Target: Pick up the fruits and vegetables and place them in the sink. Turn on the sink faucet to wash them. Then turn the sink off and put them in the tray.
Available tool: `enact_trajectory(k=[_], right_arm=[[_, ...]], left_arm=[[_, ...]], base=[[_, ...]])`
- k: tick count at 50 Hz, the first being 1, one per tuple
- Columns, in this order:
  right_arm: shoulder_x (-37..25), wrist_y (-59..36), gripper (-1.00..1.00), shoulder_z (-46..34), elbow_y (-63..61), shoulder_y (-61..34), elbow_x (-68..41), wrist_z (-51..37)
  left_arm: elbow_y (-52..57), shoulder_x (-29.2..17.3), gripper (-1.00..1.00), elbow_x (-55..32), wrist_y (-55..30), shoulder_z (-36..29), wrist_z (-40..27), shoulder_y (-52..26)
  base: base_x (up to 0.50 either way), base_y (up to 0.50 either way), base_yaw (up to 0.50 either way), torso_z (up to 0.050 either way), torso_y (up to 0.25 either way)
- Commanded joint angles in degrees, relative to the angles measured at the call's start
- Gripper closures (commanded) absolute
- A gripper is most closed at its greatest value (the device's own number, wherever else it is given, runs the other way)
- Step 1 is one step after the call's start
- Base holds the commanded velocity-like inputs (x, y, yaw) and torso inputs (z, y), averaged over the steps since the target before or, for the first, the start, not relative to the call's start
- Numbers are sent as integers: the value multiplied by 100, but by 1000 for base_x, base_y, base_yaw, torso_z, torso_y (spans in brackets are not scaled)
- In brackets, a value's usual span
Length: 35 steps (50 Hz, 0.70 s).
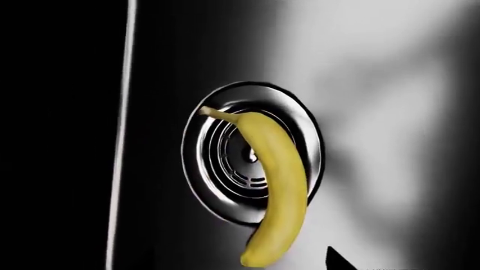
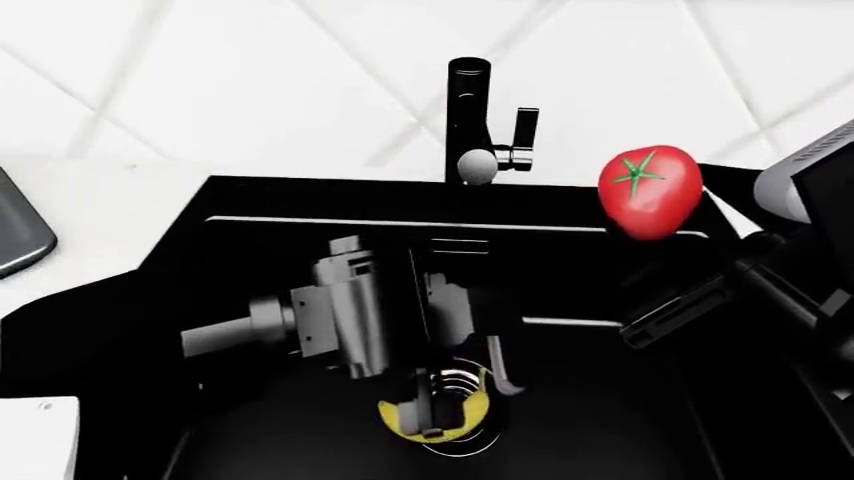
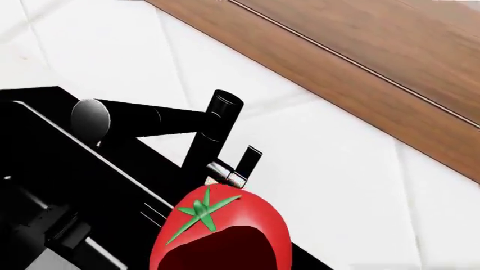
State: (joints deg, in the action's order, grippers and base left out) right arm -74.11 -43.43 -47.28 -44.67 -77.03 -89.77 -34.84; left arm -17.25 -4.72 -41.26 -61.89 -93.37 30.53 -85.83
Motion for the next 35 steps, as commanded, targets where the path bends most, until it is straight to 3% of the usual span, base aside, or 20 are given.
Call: enact_trajectory(k=[1,17,35], right_arm=[[-52,-263,100,-78,-90,29,-135,258],[719,-1073,100,-643,-44,162,-153,354],[1677,-1694,100,-1272,328,336,419,386]], left_arm=[[1176,-611,-100,-242,-626,613,-624,-180],[2433,-1440,-100,-783,-1625,1371,-1501,-514],[2917,-1851,-100,-1330,-2452,2308,-2409,-660]], base=[[0,0,0,0,0],[0,0,0,0,0],[0,0,0,0,0]])
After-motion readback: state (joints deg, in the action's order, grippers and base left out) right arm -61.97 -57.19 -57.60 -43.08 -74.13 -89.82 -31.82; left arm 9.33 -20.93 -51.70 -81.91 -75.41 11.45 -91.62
